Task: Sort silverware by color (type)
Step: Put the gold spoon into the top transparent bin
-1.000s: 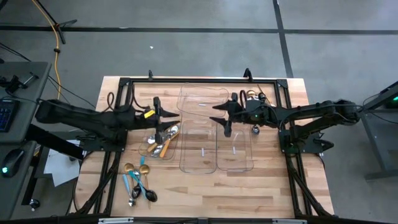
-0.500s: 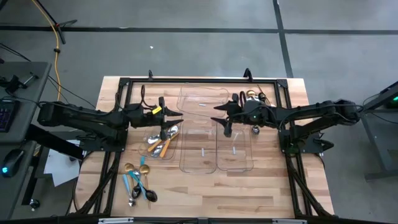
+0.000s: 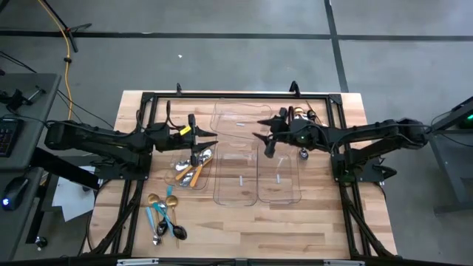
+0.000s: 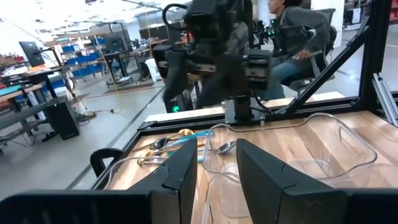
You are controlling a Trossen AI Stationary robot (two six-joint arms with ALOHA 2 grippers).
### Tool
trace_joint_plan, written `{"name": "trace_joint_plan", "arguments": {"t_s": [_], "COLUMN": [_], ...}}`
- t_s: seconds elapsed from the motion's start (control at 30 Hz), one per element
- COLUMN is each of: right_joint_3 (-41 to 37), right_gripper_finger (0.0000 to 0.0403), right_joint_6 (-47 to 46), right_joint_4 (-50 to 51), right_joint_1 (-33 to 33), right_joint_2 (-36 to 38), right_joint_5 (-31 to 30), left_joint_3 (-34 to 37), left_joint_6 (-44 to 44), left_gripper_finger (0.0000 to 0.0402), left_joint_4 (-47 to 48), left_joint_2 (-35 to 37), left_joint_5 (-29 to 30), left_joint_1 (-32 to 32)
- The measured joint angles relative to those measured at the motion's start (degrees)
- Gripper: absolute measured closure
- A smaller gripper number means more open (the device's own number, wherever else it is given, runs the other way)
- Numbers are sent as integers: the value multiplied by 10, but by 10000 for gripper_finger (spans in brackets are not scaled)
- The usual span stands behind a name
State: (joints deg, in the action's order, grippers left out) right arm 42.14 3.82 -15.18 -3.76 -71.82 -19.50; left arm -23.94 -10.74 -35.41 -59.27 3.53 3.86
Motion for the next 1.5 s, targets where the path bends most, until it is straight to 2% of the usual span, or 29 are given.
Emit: {"name": "trace_joint_plan", "arguments": {"t_s": [0.2, 0.27, 0.4, 0.5, 1.3, 1.43, 1.5], "right_joint_3": [-94, -112, -122, -122, -122, -122, -122], "right_gripper_finger": [192, 192, 192, 192, 192, 192, 192], "right_joint_6": [-26, -37, -34, -24, -24, -50, -69], "right_joint_4": [-107, -108, -118, -133, -133, -133, -131], "right_joint_1": [-38, -45, -45, -42, -40, -40, -40], "right_joint_2": [52, 73, 96, 96, 96, 96, 96], "right_joint_5": [2, 36, 149, 180, 182, 181, 143], "left_joint_3": [0, 0, 0, 0, 0, 0, 0], "left_joint_6": [1, 1, 1, 1, 1, 2, 2], "left_gripper_finger": [298, 298, 298, 298, 298, 298, 298], "left_joint_4": [12, 9, 8, 8, -14, -14, -14], "left_joint_2": [0, 0, 0, 0, 0, 0, 0], "left_joint_5": [1, 1, 1, 1, 1, 1, 1], "left_joint_1": [0, 0, 0, 0, 0, 0, 0]}}
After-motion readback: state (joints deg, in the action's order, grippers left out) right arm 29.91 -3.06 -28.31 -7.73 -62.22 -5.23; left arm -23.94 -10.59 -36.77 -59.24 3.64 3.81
